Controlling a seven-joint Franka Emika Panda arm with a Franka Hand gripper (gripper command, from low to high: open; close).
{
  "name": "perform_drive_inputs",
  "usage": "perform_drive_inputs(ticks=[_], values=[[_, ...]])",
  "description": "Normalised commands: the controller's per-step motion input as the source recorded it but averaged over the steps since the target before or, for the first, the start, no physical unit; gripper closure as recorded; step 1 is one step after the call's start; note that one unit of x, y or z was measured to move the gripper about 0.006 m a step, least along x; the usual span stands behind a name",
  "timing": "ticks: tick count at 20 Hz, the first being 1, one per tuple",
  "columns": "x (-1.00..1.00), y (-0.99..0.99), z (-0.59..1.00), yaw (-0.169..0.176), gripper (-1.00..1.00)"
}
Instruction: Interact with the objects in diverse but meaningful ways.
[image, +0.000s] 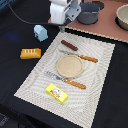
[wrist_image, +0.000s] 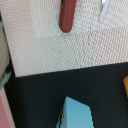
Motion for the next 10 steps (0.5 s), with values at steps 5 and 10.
perform_drive_inputs(ticks=[5, 10], values=[[0.21, 0.04, -0.38, -0.043, -1.0], [0.18, 0.08, -0.3, -0.037, -1.0]])
